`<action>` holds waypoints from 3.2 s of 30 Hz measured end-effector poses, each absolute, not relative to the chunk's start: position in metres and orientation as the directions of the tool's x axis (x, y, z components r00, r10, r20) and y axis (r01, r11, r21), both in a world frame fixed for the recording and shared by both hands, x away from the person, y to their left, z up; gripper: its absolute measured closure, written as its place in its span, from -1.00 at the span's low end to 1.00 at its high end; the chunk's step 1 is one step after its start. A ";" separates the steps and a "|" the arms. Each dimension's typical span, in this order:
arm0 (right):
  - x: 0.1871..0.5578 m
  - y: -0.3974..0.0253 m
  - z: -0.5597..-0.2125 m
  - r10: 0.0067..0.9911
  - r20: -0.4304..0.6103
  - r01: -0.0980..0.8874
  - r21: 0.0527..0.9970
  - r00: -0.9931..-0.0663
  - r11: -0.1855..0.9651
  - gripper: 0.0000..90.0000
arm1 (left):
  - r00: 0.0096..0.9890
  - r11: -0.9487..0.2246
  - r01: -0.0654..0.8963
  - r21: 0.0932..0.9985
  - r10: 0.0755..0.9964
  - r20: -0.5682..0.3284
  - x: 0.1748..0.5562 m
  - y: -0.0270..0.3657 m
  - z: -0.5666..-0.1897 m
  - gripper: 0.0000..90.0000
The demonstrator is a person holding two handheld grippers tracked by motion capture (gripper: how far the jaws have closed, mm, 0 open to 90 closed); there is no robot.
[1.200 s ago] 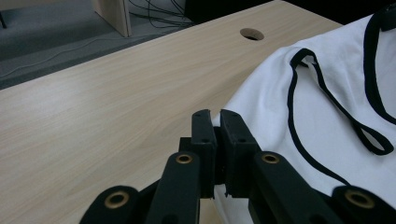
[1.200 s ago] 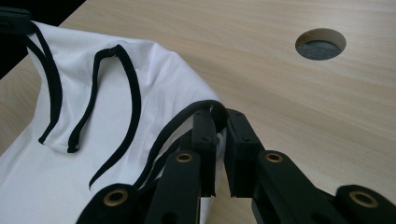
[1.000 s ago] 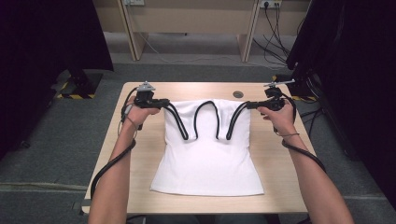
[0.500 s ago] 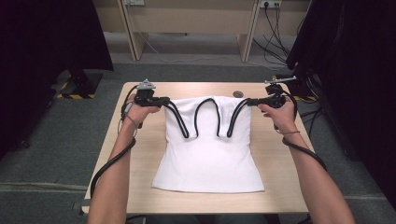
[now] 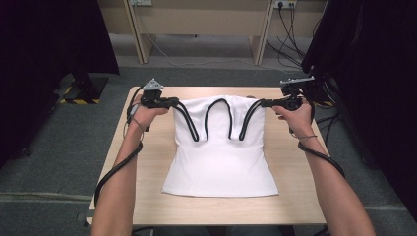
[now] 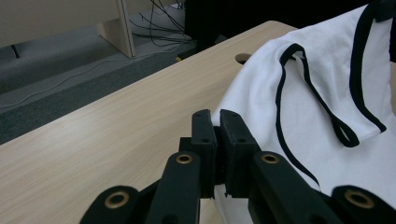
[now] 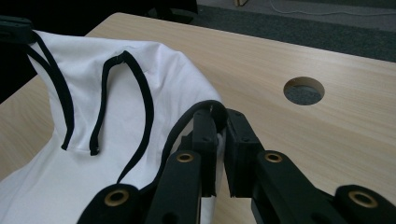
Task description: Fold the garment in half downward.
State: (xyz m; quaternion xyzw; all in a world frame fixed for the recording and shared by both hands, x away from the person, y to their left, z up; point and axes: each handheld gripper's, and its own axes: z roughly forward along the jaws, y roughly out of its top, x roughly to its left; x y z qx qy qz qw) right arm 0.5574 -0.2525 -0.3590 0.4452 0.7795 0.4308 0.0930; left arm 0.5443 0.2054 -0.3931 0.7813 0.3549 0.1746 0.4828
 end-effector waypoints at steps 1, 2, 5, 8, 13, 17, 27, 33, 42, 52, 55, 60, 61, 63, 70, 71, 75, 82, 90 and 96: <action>0.557 -0.251 -0.369 0.777 0.236 0.626 0.740 -0.584 0.246 0.88 | 0.683 -0.275 0.396 0.876 0.725 -0.082 0.542 0.207 -0.402 0.87; 0.557 -0.251 -0.369 0.777 0.236 0.626 0.740 -0.584 0.246 0.88 | 0.683 -0.275 0.396 0.876 0.725 -0.082 0.542 0.207 -0.402 0.87; 0.555 -0.253 -0.387 0.780 0.237 0.643 0.720 -0.580 0.259 0.88 | 0.688 -0.275 0.400 0.874 0.720 -0.088 0.538 0.209 -0.408 0.87; 0.551 -0.255 -0.392 0.776 0.236 0.644 0.716 -0.586 0.268 0.88 | 0.700 -0.286 0.392 0.875 0.710 -0.081 0.532 0.209 -0.412 0.86; 0.541 -0.258 -0.399 0.760 0.218 0.634 0.710 -0.612 0.307 0.88 | 0.710 -0.306 0.381 0.872 0.702 -0.064 0.522 0.212 -0.417 0.86; 0.535 -0.260 -0.405 0.757 0.201 0.633 0.698 -0.622 0.335 0.87 | 0.711 -0.330 0.381 0.863 0.701 -0.046 0.516 0.215 -0.421 0.86; 0.527 -0.260 -0.420 0.751 0.150 0.632 0.657 -0.643 0.410 0.87 | 0.708 -0.387 0.390 0.835 0.706 -0.003 0.510 0.217 -0.431 0.85; 0.518 -0.257 -0.423 0.740 0.108 0.608 0.655 -0.664 0.450 0.87 | 0.716 -0.422 0.361 0.832 0.696 0.043 0.504 0.214 -0.429 0.85; 0.502 -0.256 -0.407 0.726 0.068 0.555 0.695 -0.685 0.458 0.88 | 0.728 -0.442 0.309 0.842 0.679 0.089 0.490 0.210 -0.416 0.85; 0.489 -0.254 -0.402 0.709 0.046 0.525 0.707 -0.704 0.475 0.88 | 0.739 -0.468 0.272 0.841 0.661 0.129 0.475 0.211 -0.408 0.85; 0.484 -0.254 -0.402 0.702 0.039 0.516 0.708 -0.711 0.483 0.88 | 0.743 -0.473 0.267 0.839 0.656 0.133 0.470 0.212 -0.408 0.85; 0.477 -0.255 -0.399 0.698 0.031 0.501 0.719 -0.715 0.482 0.88 | 0.743 -0.475 0.261 0.840 0.654 0.139 0.464 0.214 -0.408 0.85; 0.475 -0.255 -0.398 0.696 0.029 0.496 0.722 -0.718 0.483 0.88 | 0.744 -0.477 0.260 0.840 0.653 0.140 0.462 0.214 -0.408 0.85; 0.472 -0.255 -0.397 0.691 0.023 0.489 0.723 -0.723 0.487 0.87 | 0.746 -0.479 0.256 0.840 0.650 0.143 0.459 0.213 -0.408 0.85; 0.465 -0.255 -0.395 0.672 0.027 0.477 0.727 -0.740 0.495 0.87 | 0.756 -0.497 0.247 0.832 0.636 0.155 0.450 0.211 -0.412 0.85; 0.464 -0.255 -0.395 0.671 0.028 0.475 0.728 -0.741 0.494 0.87 | 0.756 -0.496 0.247 0.833 0.636 0.155 0.448 0.211 -0.412 0.85; 0.459 -0.256 -0.395 0.666 0.019 0.468 0.726 -0.745 0.503 0.87 | 0.758 -0.508 0.241 0.827 0.631 0.166 0.442 0.212 -0.413 0.85; 0.449 -0.256 -0.394 0.653 0.001 0.449 0.727 -0.757 0.519 0.88 | 0.762 -0.526 0.230 0.819 0.620 0.185 0.431 0.211 -0.414 0.85; 0.438 -0.256 -0.396 0.639 -0.012 0.434 0.724 -0.769 0.536 0.88 | 0.769 -0.545 0.221 0.808 0.608 0.200 0.419 0.210 -0.416 0.85; 0.429 -0.257 -0.399 0.631 -0.018 0.427 0.722 -0.775 0.545 0.88 | 0.775 -0.553 0.215 0.805 0.598 0.203 0.408 0.210 -0.419 0.85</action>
